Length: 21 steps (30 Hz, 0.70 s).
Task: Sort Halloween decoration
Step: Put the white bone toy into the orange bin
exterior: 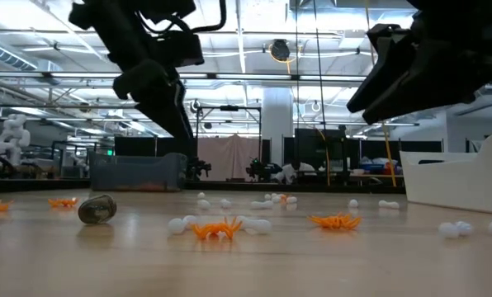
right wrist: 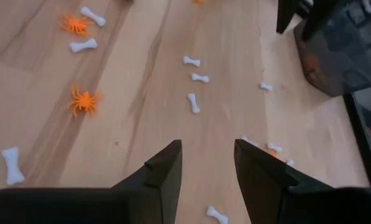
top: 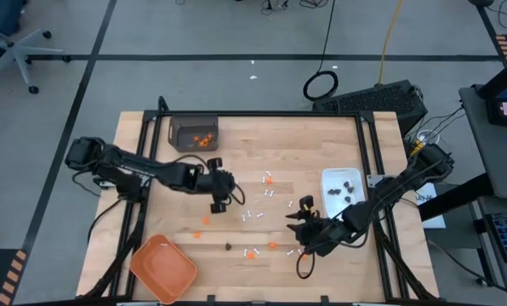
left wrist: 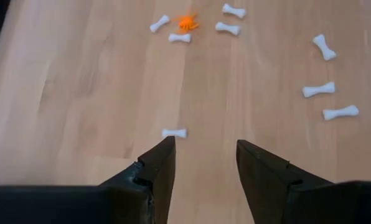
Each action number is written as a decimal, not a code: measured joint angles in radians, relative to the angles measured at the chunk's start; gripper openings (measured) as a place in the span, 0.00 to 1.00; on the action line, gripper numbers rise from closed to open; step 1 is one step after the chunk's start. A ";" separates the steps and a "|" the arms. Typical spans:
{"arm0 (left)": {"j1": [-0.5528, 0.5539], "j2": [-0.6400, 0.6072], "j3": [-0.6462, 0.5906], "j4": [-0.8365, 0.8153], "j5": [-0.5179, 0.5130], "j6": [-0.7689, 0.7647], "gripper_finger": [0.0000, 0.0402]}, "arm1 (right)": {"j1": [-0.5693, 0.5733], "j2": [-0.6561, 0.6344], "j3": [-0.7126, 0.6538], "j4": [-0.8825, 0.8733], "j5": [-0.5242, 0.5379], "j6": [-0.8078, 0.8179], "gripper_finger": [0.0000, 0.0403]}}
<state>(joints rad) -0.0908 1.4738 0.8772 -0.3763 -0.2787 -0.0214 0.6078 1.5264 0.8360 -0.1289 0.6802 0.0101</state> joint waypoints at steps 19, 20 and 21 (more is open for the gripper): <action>0.120 0.187 0.000 0.163 0.053 0.143 0.61 | -0.099 -0.001 0.000 0.050 -0.011 -0.204 0.32; 0.125 0.197 0.000 0.171 0.055 0.153 0.61 | -0.104 -0.001 0.000 0.050 -0.031 -0.207 0.32; 0.129 0.208 0.000 0.189 0.069 0.161 0.61 | -0.108 -0.001 0.000 0.050 -0.051 -0.209 0.32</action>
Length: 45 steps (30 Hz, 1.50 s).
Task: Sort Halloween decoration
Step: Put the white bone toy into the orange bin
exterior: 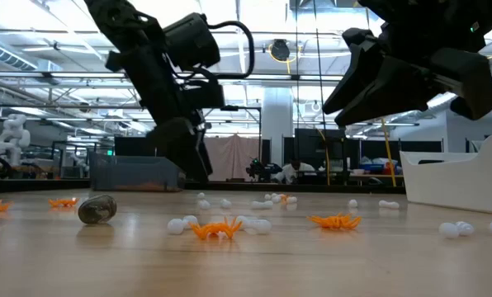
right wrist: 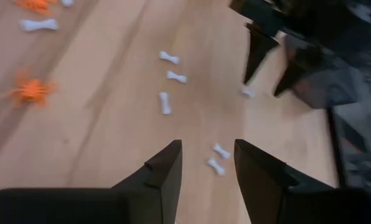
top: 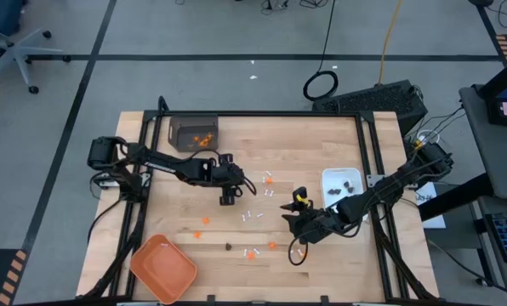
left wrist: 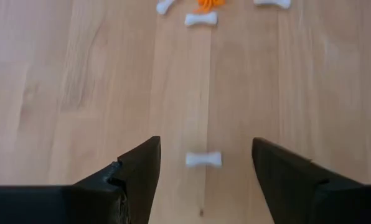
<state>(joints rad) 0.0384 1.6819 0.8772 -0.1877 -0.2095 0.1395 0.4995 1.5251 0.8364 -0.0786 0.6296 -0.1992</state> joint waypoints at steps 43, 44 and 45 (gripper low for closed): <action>0.153 0.069 -0.036 0.025 0.299 -0.073 0.49 | -0.009 0.000 0.000 0.000 -0.059 0.022 0.32; 0.153 0.069 -0.036 0.025 0.299 -0.072 0.49 | -0.009 0.000 0.000 0.000 -0.059 0.023 0.32; 0.153 0.069 -0.037 0.025 0.299 -0.070 0.49 | -0.009 0.000 0.000 0.000 -0.059 0.023 0.32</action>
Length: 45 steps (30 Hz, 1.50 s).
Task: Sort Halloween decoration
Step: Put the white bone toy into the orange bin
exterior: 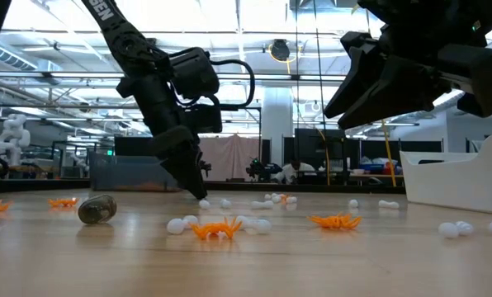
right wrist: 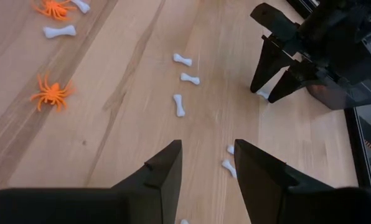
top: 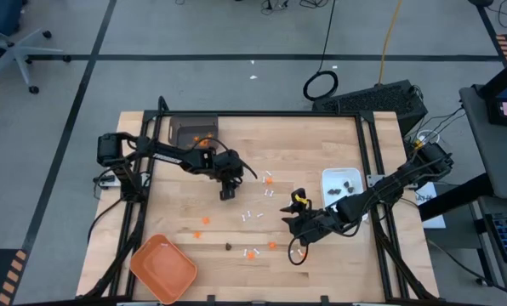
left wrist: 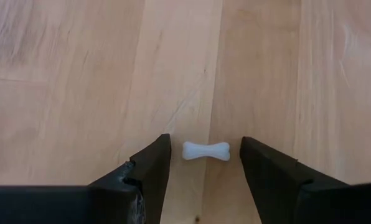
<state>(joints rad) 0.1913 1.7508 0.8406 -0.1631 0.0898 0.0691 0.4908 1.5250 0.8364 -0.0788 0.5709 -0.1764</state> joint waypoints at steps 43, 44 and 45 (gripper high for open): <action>-0.028 -0.063 -0.005 -0.008 -0.043 -0.007 0.33 | 0.000 0.000 0.000 0.000 0.000 0.000 0.32; -0.030 -0.063 -0.005 -0.007 -0.043 -0.005 0.33 | 0.000 0.000 0.000 0.000 0.000 0.000 0.32; -0.031 -0.063 -0.005 -0.007 -0.045 0.008 0.33 | 0.000 0.000 0.000 0.000 0.000 0.000 0.32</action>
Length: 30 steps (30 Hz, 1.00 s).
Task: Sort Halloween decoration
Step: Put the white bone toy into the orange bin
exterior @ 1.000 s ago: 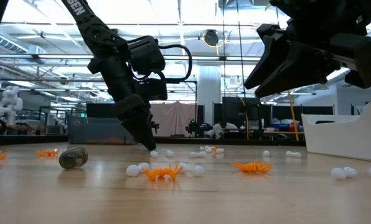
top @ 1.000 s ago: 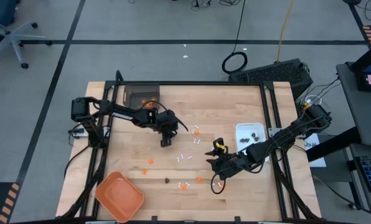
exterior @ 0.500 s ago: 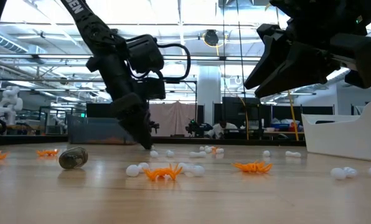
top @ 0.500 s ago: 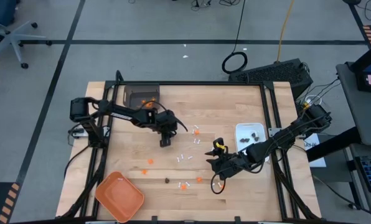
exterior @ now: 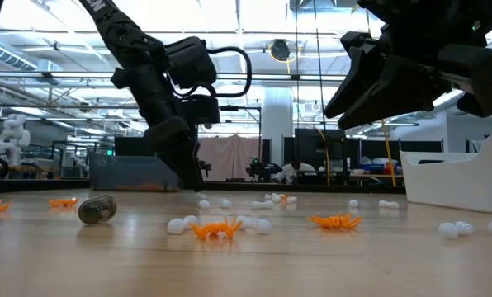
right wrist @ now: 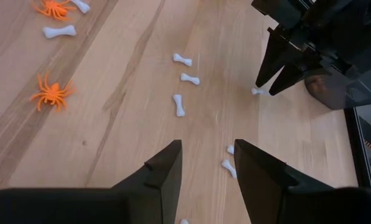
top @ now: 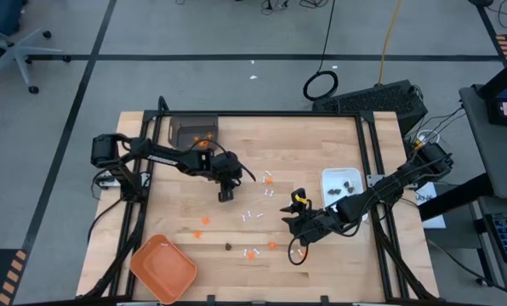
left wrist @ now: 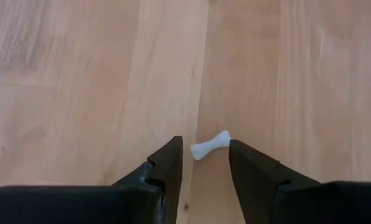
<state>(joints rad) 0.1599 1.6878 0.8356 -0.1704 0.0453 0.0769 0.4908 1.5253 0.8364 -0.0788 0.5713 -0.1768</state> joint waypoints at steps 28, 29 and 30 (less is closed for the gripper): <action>-0.002 0.012 0.003 -0.011 0.022 0.061 0.33 | 0.000 0.000 0.000 0.000 0.000 0.000 0.32; -0.002 0.013 0.003 -0.017 0.026 0.060 0.33 | 0.000 0.000 0.000 0.000 0.000 0.000 0.32; -0.003 0.013 0.003 -0.020 0.026 0.060 0.33 | 0.000 0.000 0.000 0.000 0.000 0.000 0.32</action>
<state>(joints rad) 0.1574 1.7008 0.8387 -0.1907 0.0713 0.1371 0.4908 1.5249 0.8364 -0.0792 0.5713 -0.1768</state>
